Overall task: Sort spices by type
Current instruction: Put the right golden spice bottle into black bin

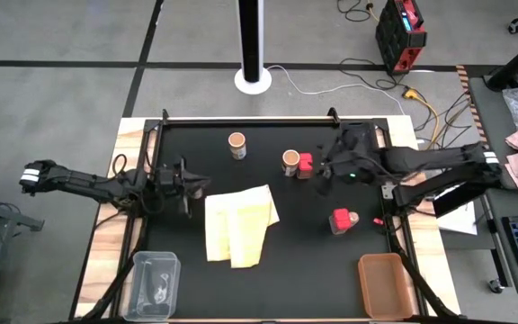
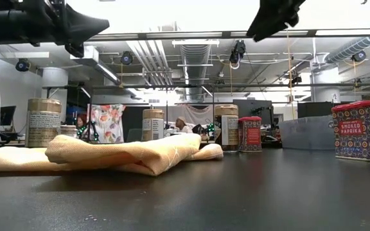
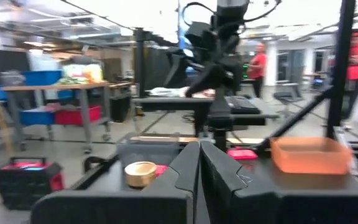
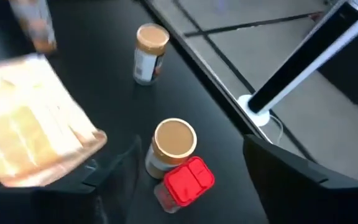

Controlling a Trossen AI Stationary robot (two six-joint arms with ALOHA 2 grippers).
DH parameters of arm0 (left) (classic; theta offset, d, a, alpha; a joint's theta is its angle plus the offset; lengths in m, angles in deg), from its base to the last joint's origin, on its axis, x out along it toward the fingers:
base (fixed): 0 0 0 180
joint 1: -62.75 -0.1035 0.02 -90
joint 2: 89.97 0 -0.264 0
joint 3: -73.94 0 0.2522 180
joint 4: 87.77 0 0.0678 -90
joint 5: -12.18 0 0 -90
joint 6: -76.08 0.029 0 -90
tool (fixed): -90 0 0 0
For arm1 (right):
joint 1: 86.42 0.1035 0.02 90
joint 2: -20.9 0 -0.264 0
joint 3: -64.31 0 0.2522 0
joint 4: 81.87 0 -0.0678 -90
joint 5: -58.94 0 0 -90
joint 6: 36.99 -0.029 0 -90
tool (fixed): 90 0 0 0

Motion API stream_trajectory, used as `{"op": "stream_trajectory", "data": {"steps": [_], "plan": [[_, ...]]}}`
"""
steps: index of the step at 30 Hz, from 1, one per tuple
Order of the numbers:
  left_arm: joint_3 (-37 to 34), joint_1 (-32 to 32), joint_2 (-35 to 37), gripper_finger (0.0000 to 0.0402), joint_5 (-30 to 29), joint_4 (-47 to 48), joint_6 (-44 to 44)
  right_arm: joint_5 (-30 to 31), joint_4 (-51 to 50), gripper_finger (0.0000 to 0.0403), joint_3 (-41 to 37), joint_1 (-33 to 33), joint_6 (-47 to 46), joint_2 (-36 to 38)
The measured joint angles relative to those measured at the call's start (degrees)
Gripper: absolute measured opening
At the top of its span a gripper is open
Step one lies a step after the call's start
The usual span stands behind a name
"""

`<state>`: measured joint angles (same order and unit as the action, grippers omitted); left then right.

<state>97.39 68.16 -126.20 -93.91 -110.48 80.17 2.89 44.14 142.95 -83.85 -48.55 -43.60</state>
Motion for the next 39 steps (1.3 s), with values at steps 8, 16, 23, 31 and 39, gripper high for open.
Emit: {"op": "stream_trajectory", "data": {"steps": [8,16,23,31,39], "plan": [[0.0,0.0,0.5,0.0000,-3.0,-1.7,5.8,-1.9,0.3,0.0338,2.0,-4.5,9.9,-9.8],[0.0,0.0,0.7,0.0000,-3.0,-2.4,10.3,-13.4,4.5,0.0353,2.0,-11.9,12.5,-16.9],[0.0,0.0,0.7,0.0000,-2.9,0.1,8.9,-22.0,9.3,0.0354,1.9,-19.4,15.5,-21.2],[0.0,0.0,0.6,0.0000,-2.9,0.1,8.8,-29.1,9.7,0.0354,1.8,-22.7,16.7,-23.9],[0.0,0.0,-0.5,0.0000,-2.9,0.0,8.7,-31.3,11.2,0.0353,1.8,-22.8,16.7,-27.5]]}}
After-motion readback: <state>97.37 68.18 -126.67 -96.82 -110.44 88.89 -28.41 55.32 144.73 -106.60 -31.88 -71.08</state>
